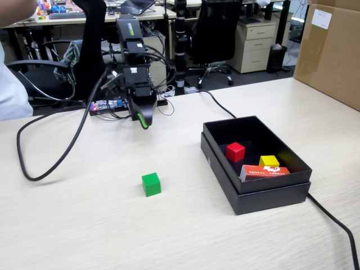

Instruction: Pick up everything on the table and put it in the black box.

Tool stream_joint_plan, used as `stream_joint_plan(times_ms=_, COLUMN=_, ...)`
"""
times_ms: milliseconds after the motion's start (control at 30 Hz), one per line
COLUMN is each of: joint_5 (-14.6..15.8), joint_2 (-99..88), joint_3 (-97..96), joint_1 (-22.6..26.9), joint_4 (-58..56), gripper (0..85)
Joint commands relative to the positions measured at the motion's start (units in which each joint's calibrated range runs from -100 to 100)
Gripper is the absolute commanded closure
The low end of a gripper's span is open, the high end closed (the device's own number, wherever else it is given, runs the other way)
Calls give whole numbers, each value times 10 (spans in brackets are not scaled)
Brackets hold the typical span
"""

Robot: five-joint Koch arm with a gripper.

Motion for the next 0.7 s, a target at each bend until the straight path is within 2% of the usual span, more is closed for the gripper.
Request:
stream_joint_plan(times_ms=0, joint_5=3, joint_2=72, joint_3=110, joint_1=-3, joint_4=-70, gripper=382)
stream_joint_plan(times_ms=133, joint_5=5, joint_2=233, joint_3=279, joint_1=-13, joint_4=-163, gripper=384)
stream_joint_plan(times_ms=267, joint_5=1, joint_2=351, joint_3=397, joint_1=-21, joint_4=-209, gripper=384)
stream_joint_plan(times_ms=667, joint_5=-1, joint_2=708, joint_3=663, joint_1=-27, joint_4=-223, gripper=383)
